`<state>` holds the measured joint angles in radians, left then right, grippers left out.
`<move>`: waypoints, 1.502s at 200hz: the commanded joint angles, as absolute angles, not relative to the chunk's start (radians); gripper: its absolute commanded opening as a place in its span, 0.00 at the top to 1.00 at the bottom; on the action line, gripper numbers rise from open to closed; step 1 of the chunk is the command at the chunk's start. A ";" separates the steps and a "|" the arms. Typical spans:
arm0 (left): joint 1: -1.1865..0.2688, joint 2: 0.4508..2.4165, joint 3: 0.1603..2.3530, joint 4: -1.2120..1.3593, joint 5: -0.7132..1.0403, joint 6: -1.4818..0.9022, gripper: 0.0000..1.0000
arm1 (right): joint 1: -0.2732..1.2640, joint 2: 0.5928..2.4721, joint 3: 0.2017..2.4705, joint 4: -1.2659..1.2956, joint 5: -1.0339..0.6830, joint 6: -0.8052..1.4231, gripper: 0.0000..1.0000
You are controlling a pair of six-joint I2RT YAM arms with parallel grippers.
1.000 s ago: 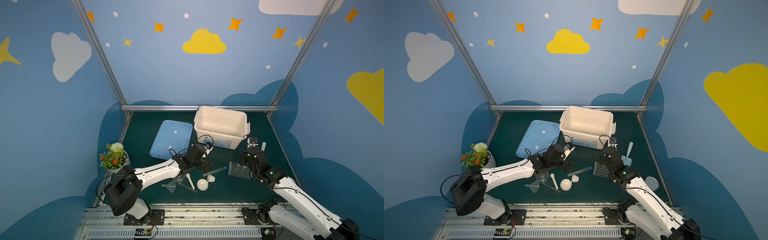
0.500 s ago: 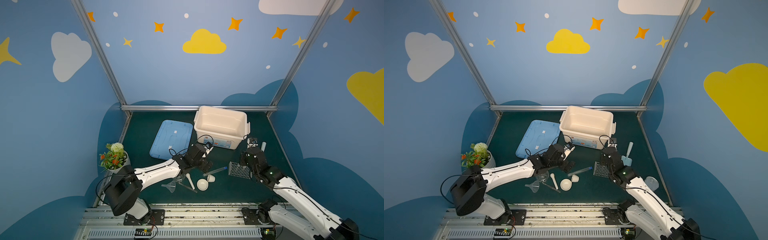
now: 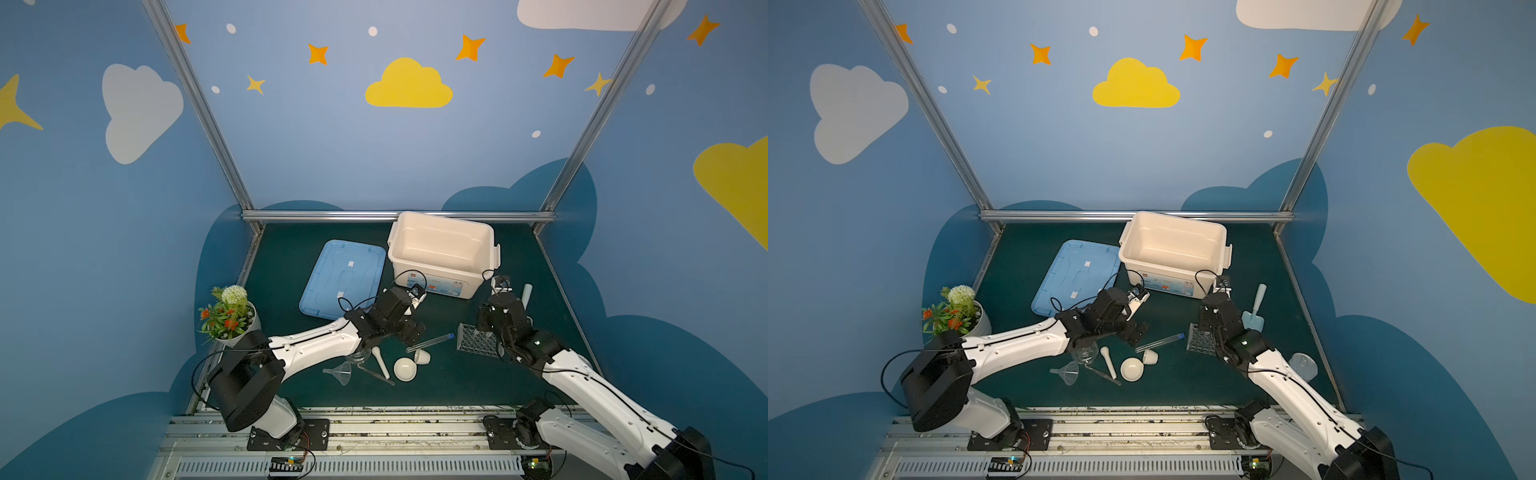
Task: Organize the chemistry lab equipment
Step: 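Lower the held tube into the clear rack with the right gripper, then lower the left gripper onto the last tube lying on the table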
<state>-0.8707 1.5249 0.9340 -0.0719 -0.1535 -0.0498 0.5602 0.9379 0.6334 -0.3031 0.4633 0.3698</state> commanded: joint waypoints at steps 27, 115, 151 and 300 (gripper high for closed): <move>-0.867 1.537 0.931 -0.087 -0.154 -0.048 0.00 | 0.560 0.946 0.628 -0.293 0.476 0.370 0.88; -0.867 1.555 0.935 -0.107 -0.153 -0.041 0.00 | 0.554 0.956 0.647 -0.302 0.466 0.368 0.74; -0.867 1.577 0.935 -0.125 -0.158 -0.038 0.00 | 0.550 0.951 0.658 -0.311 0.468 0.367 0.57; -0.866 1.713 1.014 -0.276 -0.086 0.000 0.12 | 0.528 0.917 0.713 -0.345 0.414 0.371 0.32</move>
